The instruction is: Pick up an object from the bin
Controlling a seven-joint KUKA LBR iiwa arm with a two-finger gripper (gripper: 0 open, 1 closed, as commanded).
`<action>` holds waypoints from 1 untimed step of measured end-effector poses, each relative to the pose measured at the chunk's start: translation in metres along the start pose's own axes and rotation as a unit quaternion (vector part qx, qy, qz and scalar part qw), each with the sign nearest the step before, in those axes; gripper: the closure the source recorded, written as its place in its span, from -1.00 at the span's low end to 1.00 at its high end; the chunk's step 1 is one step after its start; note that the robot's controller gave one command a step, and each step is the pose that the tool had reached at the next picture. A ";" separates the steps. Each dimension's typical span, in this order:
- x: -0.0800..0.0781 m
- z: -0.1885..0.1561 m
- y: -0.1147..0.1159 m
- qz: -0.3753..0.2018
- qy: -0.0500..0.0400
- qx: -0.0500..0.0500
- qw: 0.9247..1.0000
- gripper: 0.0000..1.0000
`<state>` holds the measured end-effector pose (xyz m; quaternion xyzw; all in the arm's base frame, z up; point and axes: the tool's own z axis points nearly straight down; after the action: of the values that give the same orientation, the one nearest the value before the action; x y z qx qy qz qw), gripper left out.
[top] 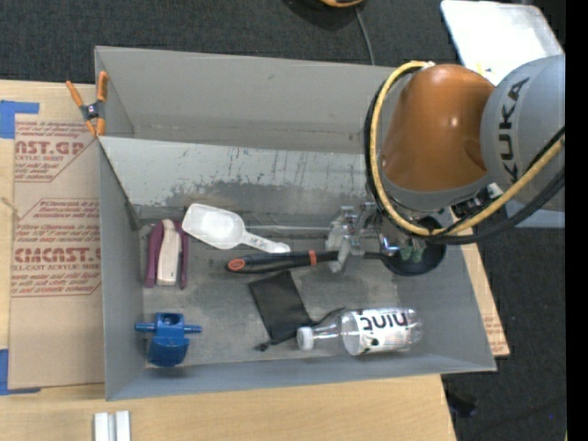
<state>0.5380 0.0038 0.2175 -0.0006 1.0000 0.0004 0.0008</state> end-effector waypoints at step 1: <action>0.000 0.000 0.000 0.000 0.000 0.000 1.000 -1.00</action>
Offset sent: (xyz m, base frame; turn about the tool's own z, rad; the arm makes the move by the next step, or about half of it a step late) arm 0.0112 0.0675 -0.0927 -0.2173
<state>0.5380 0.0039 0.2174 -0.0006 1.0000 0.0004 0.0008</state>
